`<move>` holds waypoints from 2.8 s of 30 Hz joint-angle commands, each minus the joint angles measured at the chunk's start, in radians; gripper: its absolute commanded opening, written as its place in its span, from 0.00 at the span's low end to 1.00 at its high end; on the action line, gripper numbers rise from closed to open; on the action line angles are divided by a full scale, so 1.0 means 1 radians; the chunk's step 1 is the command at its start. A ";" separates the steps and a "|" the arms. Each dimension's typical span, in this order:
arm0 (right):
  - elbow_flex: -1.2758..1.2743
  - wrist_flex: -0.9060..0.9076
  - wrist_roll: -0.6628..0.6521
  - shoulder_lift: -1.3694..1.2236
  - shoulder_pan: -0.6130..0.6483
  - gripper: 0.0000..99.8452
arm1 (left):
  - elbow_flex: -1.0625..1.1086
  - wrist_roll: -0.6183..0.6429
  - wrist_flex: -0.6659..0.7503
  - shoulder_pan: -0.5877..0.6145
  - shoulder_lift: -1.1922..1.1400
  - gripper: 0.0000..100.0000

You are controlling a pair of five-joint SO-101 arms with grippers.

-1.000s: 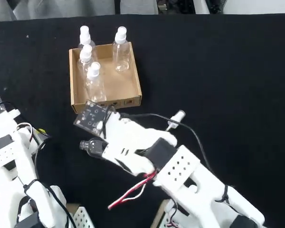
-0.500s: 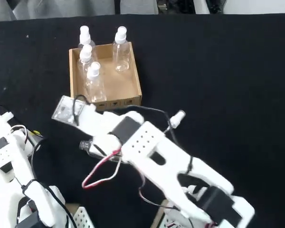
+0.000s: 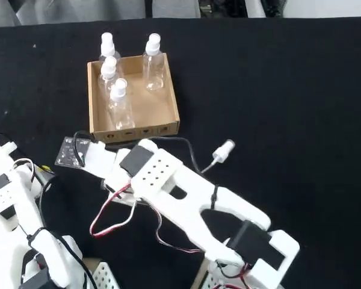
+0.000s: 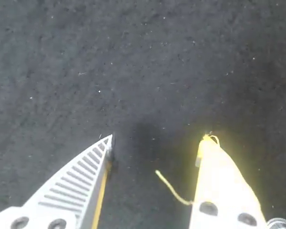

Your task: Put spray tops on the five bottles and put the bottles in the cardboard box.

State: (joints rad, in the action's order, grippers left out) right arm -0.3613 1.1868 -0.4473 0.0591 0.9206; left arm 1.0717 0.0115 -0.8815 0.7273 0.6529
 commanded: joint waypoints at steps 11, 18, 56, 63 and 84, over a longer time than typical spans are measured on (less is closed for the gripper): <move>0.119 0.002 -0.035 -0.140 0.068 0.28 | -0.024 0.009 0.012 0.013 0.009 0.26; 0.173 -0.002 -0.037 -0.252 0.066 0.28 | -0.024 0.009 0.012 0.013 0.009 0.26; 0.174 0.109 -0.029 -0.308 0.011 0.13 | -0.024 0.009 0.012 0.013 0.009 0.26; 0.163 0.180 -0.029 -0.222 0.009 0.09 | -0.024 0.009 0.012 0.013 0.009 0.26; 0.019 0.239 -0.028 0.150 -0.181 0.09 | -0.024 0.009 0.014 0.013 0.009 0.26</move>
State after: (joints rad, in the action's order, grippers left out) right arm -0.3429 1.4293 -0.4733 0.1036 0.7887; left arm 1.0717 0.0115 -0.8815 0.7273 0.6529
